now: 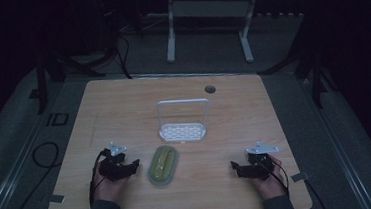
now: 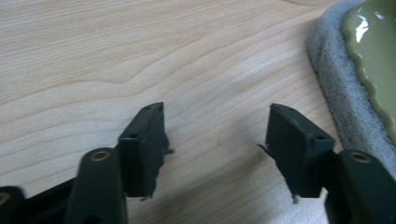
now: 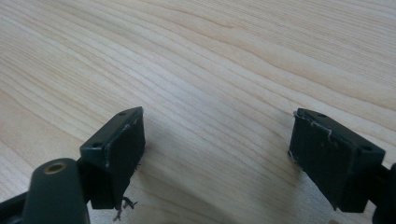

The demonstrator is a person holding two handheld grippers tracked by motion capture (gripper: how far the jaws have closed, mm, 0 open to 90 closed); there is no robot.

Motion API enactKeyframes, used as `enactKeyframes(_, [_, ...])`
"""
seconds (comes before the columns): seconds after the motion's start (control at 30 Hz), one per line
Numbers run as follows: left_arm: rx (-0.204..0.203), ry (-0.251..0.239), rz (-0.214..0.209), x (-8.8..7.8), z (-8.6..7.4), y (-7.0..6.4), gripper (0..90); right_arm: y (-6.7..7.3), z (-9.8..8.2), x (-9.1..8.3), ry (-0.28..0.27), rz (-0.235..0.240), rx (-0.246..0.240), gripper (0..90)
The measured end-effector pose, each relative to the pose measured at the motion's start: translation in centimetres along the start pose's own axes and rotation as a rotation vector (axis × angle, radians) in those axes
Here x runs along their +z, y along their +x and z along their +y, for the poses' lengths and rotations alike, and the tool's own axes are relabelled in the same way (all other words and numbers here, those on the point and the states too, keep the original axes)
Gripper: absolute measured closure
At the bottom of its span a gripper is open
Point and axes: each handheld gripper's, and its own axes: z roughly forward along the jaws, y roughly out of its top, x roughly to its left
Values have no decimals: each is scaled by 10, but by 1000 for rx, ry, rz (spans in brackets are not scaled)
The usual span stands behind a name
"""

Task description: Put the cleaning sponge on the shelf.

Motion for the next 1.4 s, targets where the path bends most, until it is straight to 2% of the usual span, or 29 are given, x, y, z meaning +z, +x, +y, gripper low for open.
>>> enactKeyframes(0.07, [5, -4, -5, -3, 0, 1, 413, 0, 0, 0, 0, 0, 0, 177])
enactKeyframes(0.13, [26, -29, 29, -9, 2, 0, 414, 0, 0, 0, 0, 0, 1, 177])
enactKeyframes(0.23, [40, -42, 40, -18, 5, 0, 441, 0, 0, 0, 0, 0, 1, 177])
enactKeyframes(0.33, [52, -56, 37, -23, 6, 0, 462, 0, 0, 0, 0, 0, 1, 177])
enactKeyframes(0.43, [34, -73, 7, -30, 9, -1, 480, 0, 0, 0, 0, 0, 0, 177])
enactKeyframes(0.57, [12, -61, -5, -35, 14, -4, 463, 0, 0, 0, 0, 0, 0, 177])
enactKeyframes(0.73, [-7, -73, -17, -41, 21, -6, 481, 0, 0, 0, 0, 0, 0, 177])
enactKeyframes(0.87, [-7, -71, -32, -42, 24, -8, 484, 0, 0, 0, 0, 0, 1, 177])
enactKeyframes(1.13, [25, -50, -38, -45, 30, -14, 506, 0, 0, 0, 0, 0, 0, 177])
enactKeyframes(1.2, [32, -28, -46, -46, 33, -17, 509, 0, 0, 0, 0, 0, -1, 177])
enactKeyframes(1.4, [26, -21, -55, -48, 38, -19, 503, 0, 0, 0, 0, 0, 1, 177])
